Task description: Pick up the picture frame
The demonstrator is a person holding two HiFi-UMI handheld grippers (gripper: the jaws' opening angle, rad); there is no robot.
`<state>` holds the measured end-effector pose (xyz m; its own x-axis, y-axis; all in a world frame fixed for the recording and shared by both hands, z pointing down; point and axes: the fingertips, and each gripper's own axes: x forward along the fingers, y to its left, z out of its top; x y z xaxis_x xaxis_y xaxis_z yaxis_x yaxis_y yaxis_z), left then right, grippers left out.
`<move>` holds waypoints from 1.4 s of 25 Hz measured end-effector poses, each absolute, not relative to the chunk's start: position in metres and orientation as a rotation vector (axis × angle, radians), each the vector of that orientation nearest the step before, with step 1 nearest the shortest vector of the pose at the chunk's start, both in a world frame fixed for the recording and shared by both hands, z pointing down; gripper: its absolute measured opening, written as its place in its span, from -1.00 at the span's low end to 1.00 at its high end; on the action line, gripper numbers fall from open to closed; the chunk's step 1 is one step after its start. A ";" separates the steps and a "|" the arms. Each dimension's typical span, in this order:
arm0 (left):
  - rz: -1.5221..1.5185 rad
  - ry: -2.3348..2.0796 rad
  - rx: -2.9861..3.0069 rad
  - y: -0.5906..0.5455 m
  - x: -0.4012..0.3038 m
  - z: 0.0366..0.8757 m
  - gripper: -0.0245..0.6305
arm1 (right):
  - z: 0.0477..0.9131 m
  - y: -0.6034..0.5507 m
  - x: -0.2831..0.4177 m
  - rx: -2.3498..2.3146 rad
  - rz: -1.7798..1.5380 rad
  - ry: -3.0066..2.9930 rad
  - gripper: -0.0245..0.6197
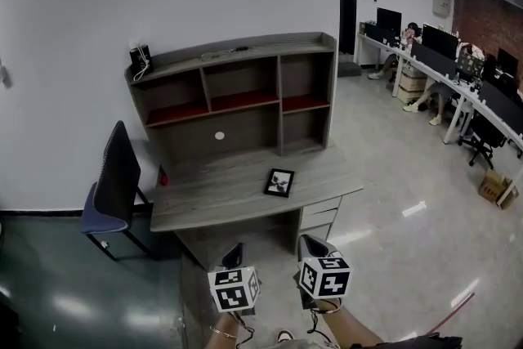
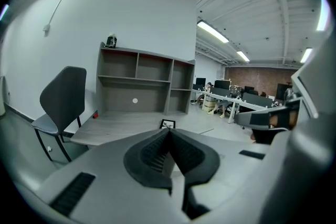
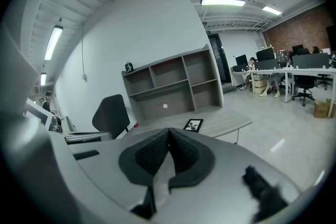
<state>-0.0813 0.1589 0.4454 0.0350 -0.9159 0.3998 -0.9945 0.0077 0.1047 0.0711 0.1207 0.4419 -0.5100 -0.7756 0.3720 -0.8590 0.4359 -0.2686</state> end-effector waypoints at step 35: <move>0.319 -1.884 1.940 0.024 -0.100 0.485 -0.89 | 0.481 -0.007 0.062 1.462 0.674 -2.412 -0.82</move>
